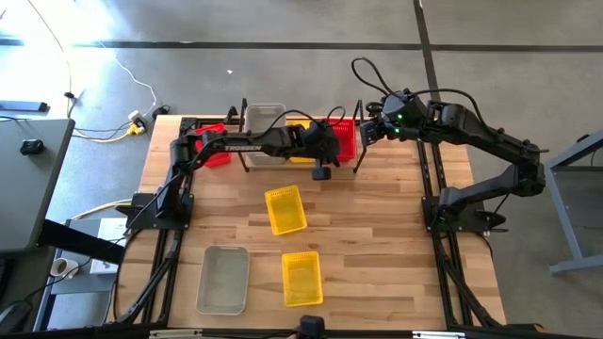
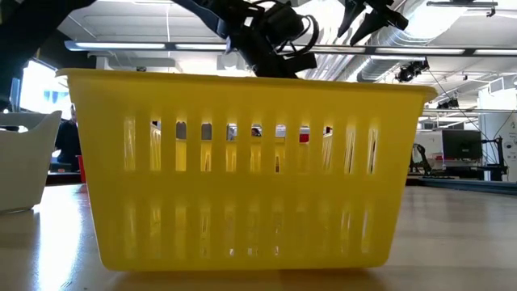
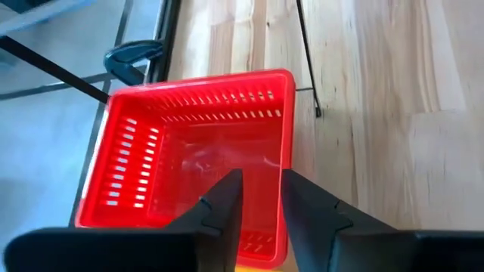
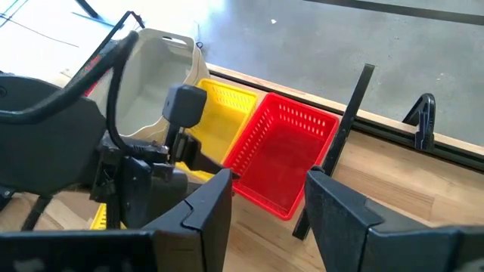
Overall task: Stack baskets on shelf by color
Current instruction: Stack the top yellow bin on the yellow bin on the shelf
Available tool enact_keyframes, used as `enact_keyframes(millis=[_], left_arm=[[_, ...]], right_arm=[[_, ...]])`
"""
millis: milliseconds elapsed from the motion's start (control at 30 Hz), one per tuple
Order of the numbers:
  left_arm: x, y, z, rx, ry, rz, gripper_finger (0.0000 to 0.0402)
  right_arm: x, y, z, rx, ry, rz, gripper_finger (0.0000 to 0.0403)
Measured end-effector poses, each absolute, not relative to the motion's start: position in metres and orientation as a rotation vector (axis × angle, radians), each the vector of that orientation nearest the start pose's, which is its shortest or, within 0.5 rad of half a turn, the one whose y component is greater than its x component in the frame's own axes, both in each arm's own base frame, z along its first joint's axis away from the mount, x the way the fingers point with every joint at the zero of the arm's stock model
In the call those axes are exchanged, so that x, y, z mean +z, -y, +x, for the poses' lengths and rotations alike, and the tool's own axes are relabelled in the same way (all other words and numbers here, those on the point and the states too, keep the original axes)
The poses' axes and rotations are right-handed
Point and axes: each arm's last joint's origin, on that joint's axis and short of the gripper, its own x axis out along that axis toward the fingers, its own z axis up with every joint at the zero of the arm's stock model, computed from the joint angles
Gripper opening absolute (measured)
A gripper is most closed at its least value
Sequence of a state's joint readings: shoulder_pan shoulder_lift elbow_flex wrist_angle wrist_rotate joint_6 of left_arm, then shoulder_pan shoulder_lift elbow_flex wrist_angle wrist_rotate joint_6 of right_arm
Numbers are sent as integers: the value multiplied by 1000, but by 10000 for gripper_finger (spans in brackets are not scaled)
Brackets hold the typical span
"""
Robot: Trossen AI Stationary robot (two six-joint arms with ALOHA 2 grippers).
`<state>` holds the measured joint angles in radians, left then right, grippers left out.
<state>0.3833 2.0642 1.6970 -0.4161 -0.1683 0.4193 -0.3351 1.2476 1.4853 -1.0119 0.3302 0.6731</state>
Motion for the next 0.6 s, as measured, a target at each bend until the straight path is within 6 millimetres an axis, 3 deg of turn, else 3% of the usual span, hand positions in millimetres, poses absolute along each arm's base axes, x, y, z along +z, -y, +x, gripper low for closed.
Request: enact_keyframes(millis=[133, 400, 600], left_arm=[[247, -176, 428, 353, -897, 268, 105], [297, -166, 422, 327, -946, 251, 122], [320, -149, 404, 209, -1022, 128, 116]], right_arm=[[403, 84, 212, -871, -545, 616, 151], [403, 84, 213, -862, -549, 620, 151], [403, 83, 212, -863, -559, 620, 151]])
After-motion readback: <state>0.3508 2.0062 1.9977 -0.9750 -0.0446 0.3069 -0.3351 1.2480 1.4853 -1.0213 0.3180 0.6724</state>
